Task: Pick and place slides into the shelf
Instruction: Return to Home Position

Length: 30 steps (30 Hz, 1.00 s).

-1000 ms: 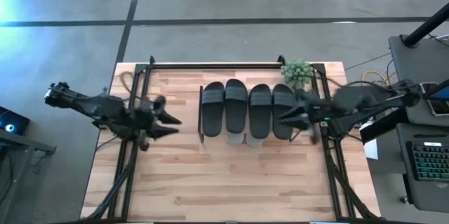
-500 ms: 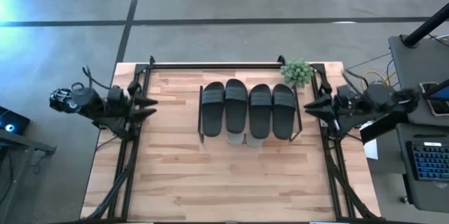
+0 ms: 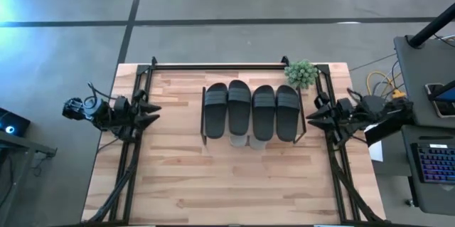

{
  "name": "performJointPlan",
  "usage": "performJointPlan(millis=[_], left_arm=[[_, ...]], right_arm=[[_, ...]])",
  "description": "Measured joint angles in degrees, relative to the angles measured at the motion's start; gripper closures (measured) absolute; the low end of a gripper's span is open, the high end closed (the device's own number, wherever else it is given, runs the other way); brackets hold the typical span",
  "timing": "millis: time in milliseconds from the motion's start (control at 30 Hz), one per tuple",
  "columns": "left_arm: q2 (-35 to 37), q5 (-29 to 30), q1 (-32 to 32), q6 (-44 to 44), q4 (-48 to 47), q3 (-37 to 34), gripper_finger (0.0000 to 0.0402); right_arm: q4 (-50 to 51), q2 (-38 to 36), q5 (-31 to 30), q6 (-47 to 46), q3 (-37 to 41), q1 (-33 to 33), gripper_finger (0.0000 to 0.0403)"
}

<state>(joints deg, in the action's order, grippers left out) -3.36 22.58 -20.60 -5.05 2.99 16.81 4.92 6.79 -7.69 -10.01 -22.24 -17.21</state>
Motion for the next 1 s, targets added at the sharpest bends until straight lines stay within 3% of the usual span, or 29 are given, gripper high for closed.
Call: performJointPlan(millis=[233, 400, 700, 1000], left_arm=[[1.5, 0.4, 0.0, -0.5, -0.5, -3.0, 0.0273], [1.7, 0.4, 0.0, -0.6, -1.0, -4.6, 0.0273], [1.7, 10.1, 0.0, -3.8, -2.8, -8.4, 0.0273], [1.8, 11.7, 0.0, -11.7, -9.7, -11.0, 0.0273]], right_arm=[[-0.3, -6.6, -1.3, -0.4, 5.1, 0.0, 0.0335], [-1.0, -6.5, -1.4, -0.7, 6.9, 0.0, 0.0335], [-1.7, -6.8, -1.4, -0.5, 10.7, 0.0, 0.0335], [-7.4, -6.8, -1.4, 3.0, 16.3, 0.0, 0.0335]])
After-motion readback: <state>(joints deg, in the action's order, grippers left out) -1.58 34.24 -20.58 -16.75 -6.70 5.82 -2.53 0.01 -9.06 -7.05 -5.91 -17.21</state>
